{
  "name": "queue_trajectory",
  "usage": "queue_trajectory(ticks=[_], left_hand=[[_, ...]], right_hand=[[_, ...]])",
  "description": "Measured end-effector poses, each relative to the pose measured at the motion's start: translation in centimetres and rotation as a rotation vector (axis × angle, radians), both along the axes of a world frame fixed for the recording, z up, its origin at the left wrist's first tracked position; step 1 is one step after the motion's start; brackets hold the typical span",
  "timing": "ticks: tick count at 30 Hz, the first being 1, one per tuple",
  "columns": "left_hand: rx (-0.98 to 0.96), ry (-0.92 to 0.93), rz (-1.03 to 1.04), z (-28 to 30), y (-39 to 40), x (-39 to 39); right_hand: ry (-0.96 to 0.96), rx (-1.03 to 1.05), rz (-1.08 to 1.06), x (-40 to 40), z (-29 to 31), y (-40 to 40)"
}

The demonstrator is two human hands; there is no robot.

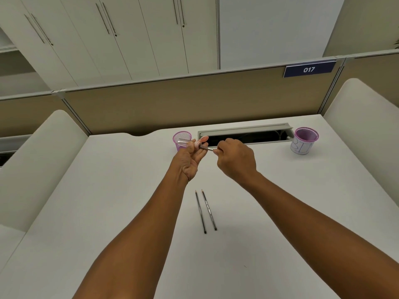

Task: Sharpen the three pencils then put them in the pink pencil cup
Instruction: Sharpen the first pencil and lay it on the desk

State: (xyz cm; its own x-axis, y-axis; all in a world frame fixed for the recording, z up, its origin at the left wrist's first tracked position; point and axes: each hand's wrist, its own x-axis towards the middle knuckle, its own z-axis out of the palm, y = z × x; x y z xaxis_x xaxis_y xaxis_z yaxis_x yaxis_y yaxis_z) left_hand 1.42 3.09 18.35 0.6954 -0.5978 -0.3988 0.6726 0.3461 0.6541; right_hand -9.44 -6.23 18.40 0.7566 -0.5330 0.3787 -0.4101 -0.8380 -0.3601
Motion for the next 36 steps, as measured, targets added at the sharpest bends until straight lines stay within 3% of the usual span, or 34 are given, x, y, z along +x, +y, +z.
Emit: queue_trajectory(ticks=[4,6,9,10,12,18,21,24,27,28,31,36], left_hand=[[-0.027,0.007,-0.024,-0.1,0.3,0.1],[-0.033,-0.005,-0.044,0.0,0.5,0.2],[-0.013,-0.035,-0.066,0.2,0.7,0.1],[-0.001,-0.040,-0.063,0.3,0.6,0.1],[0.014,-0.038,-0.052,0.4,0.6,0.3],[0.025,-0.031,-0.052,0.4,0.6,0.4],[0.002,-0.019,-0.063,0.1,0.5,0.4],[-0.015,-0.022,-0.087,0.0,0.5,0.5],[-0.024,-0.036,-0.119,0.2,0.7,0.2],[-0.019,-0.038,-0.124,0.1,0.8,0.2],[-0.017,-0.023,-0.097,0.0,0.8,0.2],[-0.061,0.018,-0.013,0.0,0.9,0.6]], right_hand=[[0.081,0.041,-0.080,0.1,1.0,0.6],[0.208,0.323,-0.156,0.7,2.3,0.3],[0.206,0.985,-0.171,1.0,3.8,-0.6],[0.220,1.043,-0.151,0.9,4.0,-0.7],[0.224,0.986,-0.085,0.8,4.1,-0.5],[0.157,0.261,-0.032,0.7,2.6,0.3],[0.186,0.106,-0.024,0.5,2.1,0.6],[0.261,0.302,-0.062,0.8,2.0,0.5],[0.205,0.933,-0.058,0.7,2.9,-0.2],[0.216,1.037,-0.044,0.5,3.2,-0.4],[0.241,0.999,0.011,-0.1,3.2,-0.9],[0.190,0.767,0.058,-0.4,1.8,-1.1]])
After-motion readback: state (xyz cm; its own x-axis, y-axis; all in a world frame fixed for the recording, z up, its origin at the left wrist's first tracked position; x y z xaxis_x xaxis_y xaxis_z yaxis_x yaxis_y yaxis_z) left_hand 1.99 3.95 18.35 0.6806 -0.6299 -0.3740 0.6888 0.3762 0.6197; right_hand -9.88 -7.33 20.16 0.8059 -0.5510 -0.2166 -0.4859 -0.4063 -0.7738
